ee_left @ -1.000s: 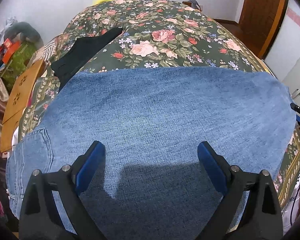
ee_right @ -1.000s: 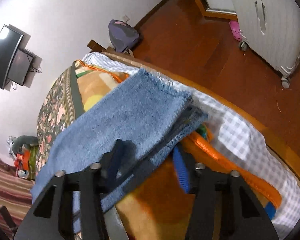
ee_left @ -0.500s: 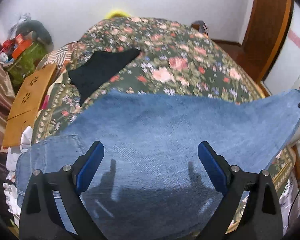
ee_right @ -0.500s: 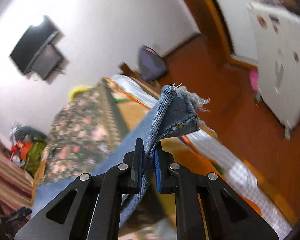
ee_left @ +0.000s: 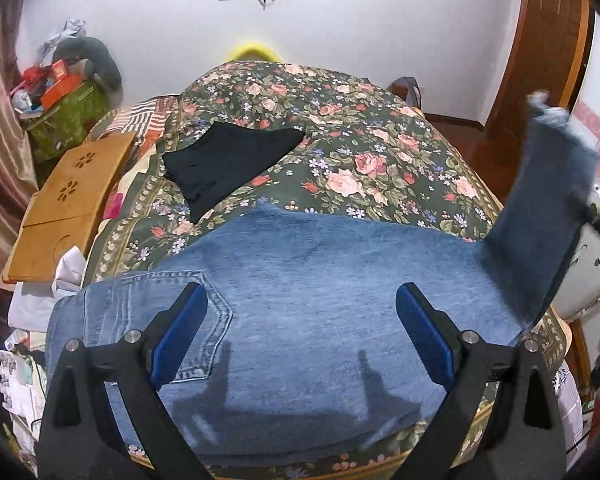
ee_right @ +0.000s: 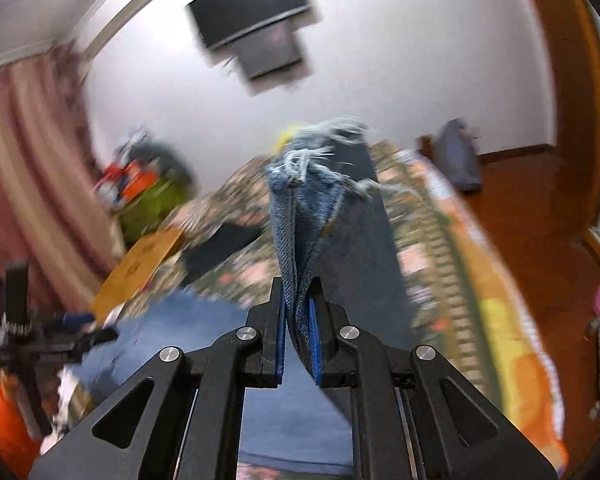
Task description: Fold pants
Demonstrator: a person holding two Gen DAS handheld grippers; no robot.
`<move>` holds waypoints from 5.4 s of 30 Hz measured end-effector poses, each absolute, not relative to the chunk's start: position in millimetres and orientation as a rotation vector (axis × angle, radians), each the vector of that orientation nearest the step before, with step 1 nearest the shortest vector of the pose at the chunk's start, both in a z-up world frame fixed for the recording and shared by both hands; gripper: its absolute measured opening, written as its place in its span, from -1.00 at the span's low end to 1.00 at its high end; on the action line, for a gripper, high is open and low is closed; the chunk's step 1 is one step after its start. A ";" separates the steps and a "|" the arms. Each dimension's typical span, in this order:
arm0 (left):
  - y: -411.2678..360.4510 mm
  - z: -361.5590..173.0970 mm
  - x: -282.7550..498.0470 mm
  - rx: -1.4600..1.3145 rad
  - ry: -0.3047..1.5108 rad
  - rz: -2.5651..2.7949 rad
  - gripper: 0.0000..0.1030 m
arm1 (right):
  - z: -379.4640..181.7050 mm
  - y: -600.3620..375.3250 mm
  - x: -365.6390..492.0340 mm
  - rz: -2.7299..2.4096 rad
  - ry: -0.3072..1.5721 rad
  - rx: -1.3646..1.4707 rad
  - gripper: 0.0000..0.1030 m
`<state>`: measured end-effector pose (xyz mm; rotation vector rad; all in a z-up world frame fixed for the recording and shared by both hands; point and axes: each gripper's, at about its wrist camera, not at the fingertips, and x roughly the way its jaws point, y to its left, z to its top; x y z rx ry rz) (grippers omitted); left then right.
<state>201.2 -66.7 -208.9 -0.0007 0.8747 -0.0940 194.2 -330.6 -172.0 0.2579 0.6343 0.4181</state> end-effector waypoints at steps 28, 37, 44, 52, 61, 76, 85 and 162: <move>-147.7 -239.1 248.8 0.090 0.981 -0.360 -0.39 | -215.9 -294.4 197.4 0.459 0.853 0.117 -0.13; -164.2 -292.6 235.2 0.124 1.099 -0.377 -0.39 | -297.0 -324.8 200.4 0.365 1.048 0.217 -0.13; -160.2 -289.8 211.6 0.161 1.054 -0.368 -0.38 | -291.5 -332.3 180.0 0.333 1.031 0.282 -0.13; -95.7 -256.9 188.7 0.042 0.989 -0.226 0.07 | -264.2 -326.9 174.7 0.316 1.032 0.207 -0.13; 10.9 -195.3 144.1 -0.019 0.799 0.029 0.81 | -217.7 -274.8 170.9 0.427 0.885 0.123 0.01; 150.8 -258.0 88.5 -0.338 0.964 0.169 0.82 | -213.2 -150.0 175.2 0.626 0.864 -0.019 0.04; 162.9 -310.8 83.3 -0.574 1.020 0.003 0.82 | -258.4 -104.8 187.1 0.602 0.990 -0.106 0.04; -308.1 -239.1 221.5 0.132 0.962 -0.664 -0.55 | -288.4 -352.1 142.7 0.146 0.961 0.340 0.19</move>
